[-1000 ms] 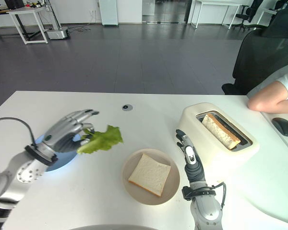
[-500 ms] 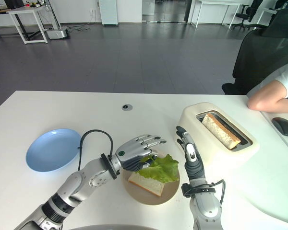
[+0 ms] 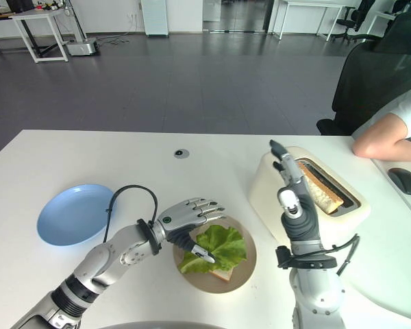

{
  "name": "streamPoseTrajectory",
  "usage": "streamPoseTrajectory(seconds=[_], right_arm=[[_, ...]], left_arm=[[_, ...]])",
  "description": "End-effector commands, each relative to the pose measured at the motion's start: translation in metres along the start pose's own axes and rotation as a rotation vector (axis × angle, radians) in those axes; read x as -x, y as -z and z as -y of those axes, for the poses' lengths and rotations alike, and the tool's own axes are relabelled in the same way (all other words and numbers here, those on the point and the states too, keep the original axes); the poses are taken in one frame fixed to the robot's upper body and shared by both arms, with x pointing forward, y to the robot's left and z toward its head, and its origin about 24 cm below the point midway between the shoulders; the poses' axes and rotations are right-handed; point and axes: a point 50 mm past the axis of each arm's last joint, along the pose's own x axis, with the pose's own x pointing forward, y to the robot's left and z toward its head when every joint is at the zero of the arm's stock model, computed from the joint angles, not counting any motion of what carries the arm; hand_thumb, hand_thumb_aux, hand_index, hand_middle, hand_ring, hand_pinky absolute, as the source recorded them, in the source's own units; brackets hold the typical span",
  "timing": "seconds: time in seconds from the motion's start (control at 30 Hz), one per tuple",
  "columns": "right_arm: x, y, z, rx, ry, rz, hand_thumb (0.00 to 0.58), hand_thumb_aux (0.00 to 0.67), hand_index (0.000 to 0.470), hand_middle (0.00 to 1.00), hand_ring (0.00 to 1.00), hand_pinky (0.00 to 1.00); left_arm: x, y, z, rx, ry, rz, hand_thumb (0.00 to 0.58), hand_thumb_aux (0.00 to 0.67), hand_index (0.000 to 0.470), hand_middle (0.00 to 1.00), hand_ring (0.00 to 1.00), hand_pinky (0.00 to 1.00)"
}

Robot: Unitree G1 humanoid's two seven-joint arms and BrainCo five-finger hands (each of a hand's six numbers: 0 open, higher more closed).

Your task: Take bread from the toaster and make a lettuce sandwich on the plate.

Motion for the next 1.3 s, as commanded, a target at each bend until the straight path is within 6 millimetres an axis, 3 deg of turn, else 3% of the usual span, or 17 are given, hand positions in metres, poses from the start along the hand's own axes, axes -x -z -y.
streamPoseTrajectory(seconds=[0.03, 0.17, 0.3, 0.4, 0.43, 0.47, 0.5, 0.53, 0.8, 1.13, 1.23, 1.3], right_arm=[[-0.014, -0.018, 0.044, 0.324, 0.082, 0.055, 0.0, 0.0, 0.0, 0.0, 0.0, 0.0], [-0.009, 0.017, 0.081, 0.666, 0.047, -0.131, 0.0, 0.0, 0.0, 0.0, 0.0, 0.0], [-0.002, 0.054, 0.094, 0.844, -0.113, -0.285, 0.0, 0.0, 0.0, 0.0, 0.0, 0.0], [0.009, 0.08, 0.099, 0.888, -0.219, -0.401, 0.0, 0.0, 0.0, 0.0, 0.0, 0.0], [0.012, 0.085, 0.098, 0.89, -0.245, -0.421, 0.058, 0.034, 0.024, 0.0, 0.0, 0.0], [0.014, 0.088, 0.095, 0.889, -0.267, -0.426, 0.438, 0.339, 0.238, 0.0, 0.0, 0.0], [0.014, 0.09, 0.093, 0.888, -0.279, -0.425, 0.553, 0.525, 0.369, 0.0, 0.0, 0.0], [0.013, 0.091, 0.092, 0.887, -0.284, -0.419, 0.58, 0.67, 0.47, 0.0, 0.0, 0.0], [-0.009, 0.064, 0.087, 0.868, -0.142, -0.191, 0.58, 0.67, 0.47, 0.0, 0.0, 0.0], [-0.023, 0.042, 0.102, 0.87, 0.034, -0.059, 0.58, 0.67, 0.47, 0.0, 0.0, 0.0], [-0.029, 0.025, 0.11, 0.813, 0.14, 0.019, 0.58, 0.67, 0.47, 0.0, 0.0, 0.0], [-0.033, 0.001, 0.119, 0.725, 0.257, 0.141, 0.58, 0.67, 0.47, 0.0, 0.0, 0.0]], left_arm=[[0.009, 0.009, -0.017, 0.243, -0.154, -0.047, 0.0, 0.0, 0.0, 0.0, 0.0, 0.0], [0.051, 0.044, -0.025, 0.575, -0.415, -0.21, 0.0, 0.0, 0.0, 0.0, 0.0, 0.0], [0.11, 0.054, -0.018, 1.041, -0.758, -0.211, 0.0, 0.0, 0.0, 0.0, 0.0, 0.0], [0.139, 0.051, -0.011, 1.138, -0.863, -0.224, 0.0, 0.0, 0.0, 0.0, 0.0, 0.0], [0.144, 0.051, -0.008, 1.145, -0.862, -0.235, 0.0, 0.0, 0.0, 0.0, 0.0, 0.0], [0.147, 0.051, -0.005, 1.142, -0.856, -0.249, 0.0, 0.0, 0.0, 0.0, 0.0, 0.0], [0.148, 0.051, -0.004, 1.136, -0.855, -0.259, 0.0, 0.0, 0.0, 0.0, 0.0, 0.0], [0.148, 0.051, -0.004, 1.129, -0.856, -0.262, 0.0, 0.0, 0.0, 0.0, 0.0, 0.0], [0.144, 0.046, -0.004, 1.089, -0.852, -0.252, 0.0, 0.0, 0.0, 0.0, 0.0, 0.0], [0.144, 0.043, -0.005, 1.075, -0.856, -0.244, 0.0, 0.0, 0.0, 0.0, 0.0, 0.0], [0.143, 0.042, -0.006, 1.074, -0.859, -0.239, 0.0, 0.0, 0.0, 0.0, 0.0, 0.0], [0.143, 0.041, -0.007, 1.074, -0.861, -0.236, 0.0, 0.0, 0.0, 0.0, 0.0, 0.0]])
